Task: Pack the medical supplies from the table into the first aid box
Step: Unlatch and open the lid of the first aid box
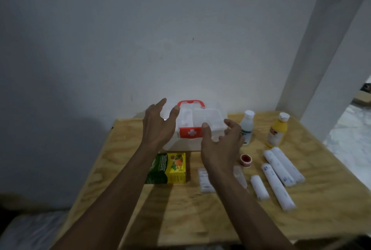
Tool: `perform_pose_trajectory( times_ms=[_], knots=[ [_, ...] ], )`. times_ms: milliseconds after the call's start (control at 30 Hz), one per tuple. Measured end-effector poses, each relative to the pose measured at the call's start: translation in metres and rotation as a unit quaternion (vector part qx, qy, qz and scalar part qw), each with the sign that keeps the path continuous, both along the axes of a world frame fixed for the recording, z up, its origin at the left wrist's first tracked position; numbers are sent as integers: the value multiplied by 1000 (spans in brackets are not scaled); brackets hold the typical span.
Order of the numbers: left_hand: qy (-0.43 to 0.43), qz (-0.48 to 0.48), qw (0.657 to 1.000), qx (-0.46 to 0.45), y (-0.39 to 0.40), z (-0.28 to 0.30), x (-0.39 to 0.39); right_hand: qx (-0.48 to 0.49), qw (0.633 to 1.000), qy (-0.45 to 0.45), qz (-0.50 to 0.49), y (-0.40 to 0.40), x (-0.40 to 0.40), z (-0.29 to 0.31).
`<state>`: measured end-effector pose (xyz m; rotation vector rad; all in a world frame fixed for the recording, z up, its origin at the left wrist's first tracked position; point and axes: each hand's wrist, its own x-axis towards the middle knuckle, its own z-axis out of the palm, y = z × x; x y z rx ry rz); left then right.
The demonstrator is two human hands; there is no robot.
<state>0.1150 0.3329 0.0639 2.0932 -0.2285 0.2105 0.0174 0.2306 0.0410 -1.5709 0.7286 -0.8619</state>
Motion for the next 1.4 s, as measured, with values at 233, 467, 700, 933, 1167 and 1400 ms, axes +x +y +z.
perform_pose_trajectory(
  times_ms=[233,467,700,933,1167,1400],
  knots=[
    [21,9,1000,-4,-3,-6,0,129,990,-24,-56,29,20,4],
    [22,12,999,-27,-2,-6,1,143,986,-54,-72,30,25,-4],
    [27,8,999,-20,-1,-3,0,-57,995,-56,54,11,2,-10],
    [25,-2,1000,-18,2,-7,4,-341,921,-6,189,-31,6,-1],
    [17,-37,999,15,3,-6,2,-509,835,38,204,-56,22,17],
    [32,-31,999,-26,9,-6,-6,-480,846,-5,232,-56,24,34]
  ],
)
